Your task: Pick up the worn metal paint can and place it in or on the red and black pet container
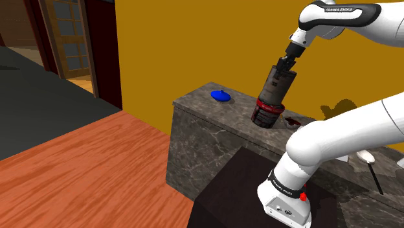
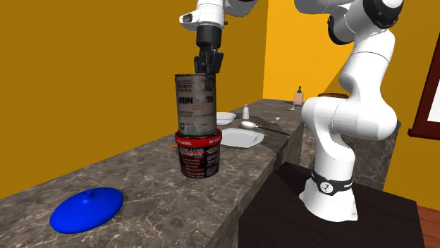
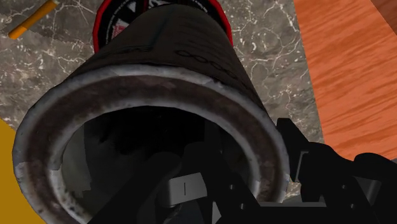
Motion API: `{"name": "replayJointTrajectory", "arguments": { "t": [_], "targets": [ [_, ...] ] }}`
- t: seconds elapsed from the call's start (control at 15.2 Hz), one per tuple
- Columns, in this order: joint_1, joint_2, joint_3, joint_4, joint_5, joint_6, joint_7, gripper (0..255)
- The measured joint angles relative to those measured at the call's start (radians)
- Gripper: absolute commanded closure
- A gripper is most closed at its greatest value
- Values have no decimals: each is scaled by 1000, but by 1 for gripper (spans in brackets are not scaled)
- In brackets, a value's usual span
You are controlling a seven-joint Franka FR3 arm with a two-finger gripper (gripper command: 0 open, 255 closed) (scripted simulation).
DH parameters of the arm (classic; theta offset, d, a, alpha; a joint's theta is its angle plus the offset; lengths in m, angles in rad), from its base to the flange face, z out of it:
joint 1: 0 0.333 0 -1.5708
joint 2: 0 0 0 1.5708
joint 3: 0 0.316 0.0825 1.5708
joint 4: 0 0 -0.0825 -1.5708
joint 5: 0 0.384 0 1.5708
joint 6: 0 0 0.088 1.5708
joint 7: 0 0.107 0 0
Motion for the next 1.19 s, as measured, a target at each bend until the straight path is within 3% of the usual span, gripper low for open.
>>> {"name": "replayJointTrajectory", "arguments": {
  "t": [0.07, 0.46, 0.79, 1.19],
  "targets": [
    [0, 0, 0, 0, 0, -1, 0, 0],
    [-2, 3, -4, -4, -2, -4, -1, 0],
    [4, 14, 11, 118, 11, -114, -6, 0],
    [6, 19, 9, 135, 13, -127, -9, 0]
  ]
}}
